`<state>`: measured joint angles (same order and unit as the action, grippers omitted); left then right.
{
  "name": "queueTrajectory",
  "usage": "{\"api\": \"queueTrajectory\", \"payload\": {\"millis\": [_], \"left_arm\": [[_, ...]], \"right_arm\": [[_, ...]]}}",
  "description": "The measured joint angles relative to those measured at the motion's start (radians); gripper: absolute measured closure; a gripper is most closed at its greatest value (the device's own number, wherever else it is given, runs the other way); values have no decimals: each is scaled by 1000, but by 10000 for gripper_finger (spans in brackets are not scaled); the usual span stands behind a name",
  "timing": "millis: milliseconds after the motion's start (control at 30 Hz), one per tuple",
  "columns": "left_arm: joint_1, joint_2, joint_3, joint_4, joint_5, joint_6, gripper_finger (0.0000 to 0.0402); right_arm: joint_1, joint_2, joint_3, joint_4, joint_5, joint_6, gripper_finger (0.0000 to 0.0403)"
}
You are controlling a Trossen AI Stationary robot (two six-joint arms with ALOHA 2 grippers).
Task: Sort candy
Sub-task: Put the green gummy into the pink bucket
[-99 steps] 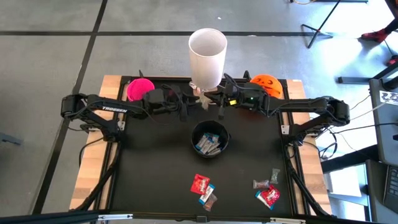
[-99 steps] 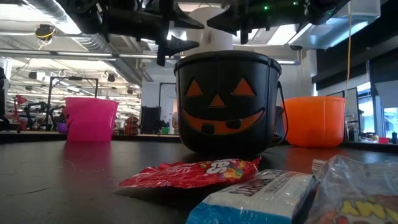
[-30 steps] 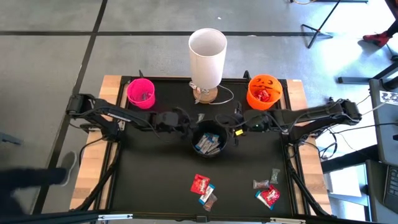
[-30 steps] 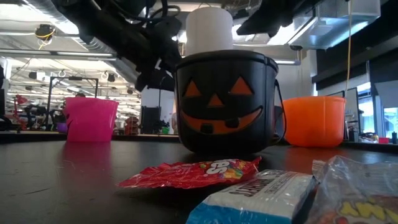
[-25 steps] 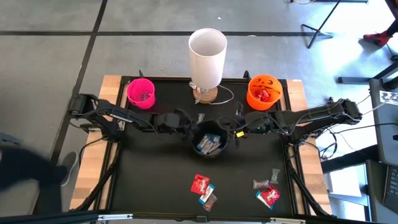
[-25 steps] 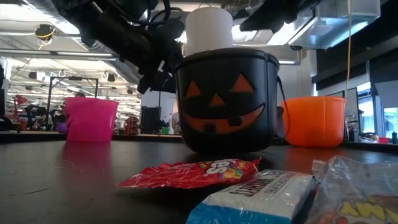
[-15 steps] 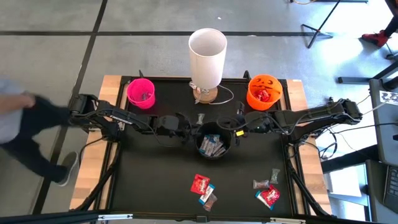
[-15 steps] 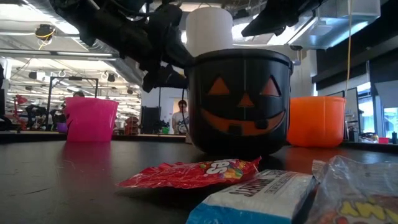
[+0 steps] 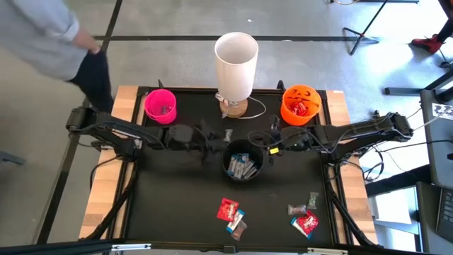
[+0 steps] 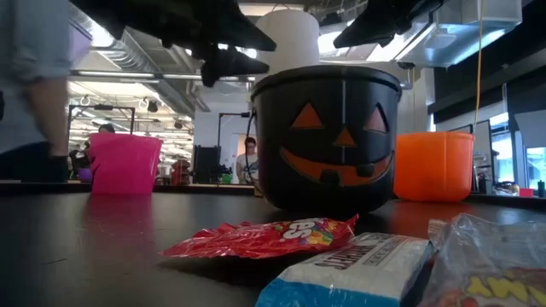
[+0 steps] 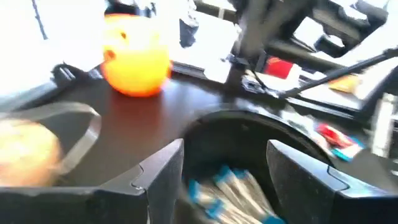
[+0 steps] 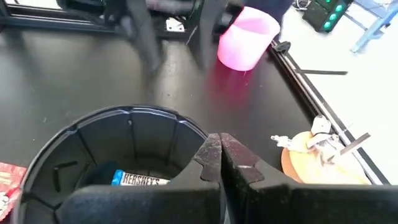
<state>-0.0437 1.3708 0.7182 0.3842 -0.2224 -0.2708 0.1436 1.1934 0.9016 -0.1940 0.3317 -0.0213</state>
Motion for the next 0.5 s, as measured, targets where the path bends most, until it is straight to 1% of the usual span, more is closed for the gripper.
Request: {"api": "queueTrajectory", "payload": {"millis": [67, 133, 167, 233, 367, 500], "left_arm": [[22, -24, 0, -26, -30, 59, 178], [62, -32, -13, -55, -40, 92, 178], [90, -31, -25, -54, -25, 94, 178], [153, -30, -58, -52, 39, 93, 178], [266, -1, -141, 44, 128, 73, 178], [342, 63, -178, 92, 155, 46, 178]], "right_arm": [[0, 0, 0, -4, 0, 15, 403], [0, 0, 0, -5, -1, 28, 403], [0, 0, 0, -7, 0, 39, 403], [0, 0, 0, -14, 0, 64, 403], [0, 0, 0, -17, 10, 97, 403], [0, 0, 0, -13, 56, 122, 402]]}}
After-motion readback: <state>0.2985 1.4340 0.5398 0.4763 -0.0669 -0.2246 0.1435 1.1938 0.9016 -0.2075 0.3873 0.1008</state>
